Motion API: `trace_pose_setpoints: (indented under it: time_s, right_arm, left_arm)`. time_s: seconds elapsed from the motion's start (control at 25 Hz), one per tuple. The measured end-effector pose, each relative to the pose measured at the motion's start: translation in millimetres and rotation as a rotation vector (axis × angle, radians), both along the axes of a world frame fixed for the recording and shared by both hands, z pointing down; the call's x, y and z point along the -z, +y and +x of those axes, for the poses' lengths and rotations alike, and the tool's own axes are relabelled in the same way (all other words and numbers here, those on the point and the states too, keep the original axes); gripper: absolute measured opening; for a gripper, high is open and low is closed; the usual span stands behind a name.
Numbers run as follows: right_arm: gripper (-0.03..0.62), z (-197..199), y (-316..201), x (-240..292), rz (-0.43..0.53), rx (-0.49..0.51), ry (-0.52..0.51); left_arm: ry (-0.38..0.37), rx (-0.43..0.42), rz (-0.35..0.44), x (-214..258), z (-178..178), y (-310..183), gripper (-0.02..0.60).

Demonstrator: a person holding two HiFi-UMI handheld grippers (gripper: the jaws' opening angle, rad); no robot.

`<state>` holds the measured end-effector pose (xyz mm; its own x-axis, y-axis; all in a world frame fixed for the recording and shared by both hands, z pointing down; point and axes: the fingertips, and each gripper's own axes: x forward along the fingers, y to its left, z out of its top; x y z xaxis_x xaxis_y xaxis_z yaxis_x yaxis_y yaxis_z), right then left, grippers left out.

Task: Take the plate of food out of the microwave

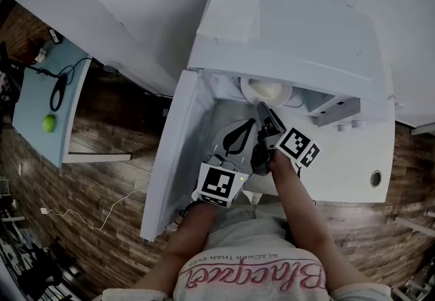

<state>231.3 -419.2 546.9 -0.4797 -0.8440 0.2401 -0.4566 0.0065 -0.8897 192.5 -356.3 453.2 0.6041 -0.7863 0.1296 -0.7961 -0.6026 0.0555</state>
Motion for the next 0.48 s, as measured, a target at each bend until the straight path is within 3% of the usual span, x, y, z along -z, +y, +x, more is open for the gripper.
trace_pose_setpoints:
  time_s: [0.48]
  right_arm:
    - [0.086, -2.7, -8.8, -10.7, -0.142, -0.06, -0.106]
  left_arm:
    - [-0.022, 0.008, 0.0, -3.6, -8.2, -2.0, 0.005]
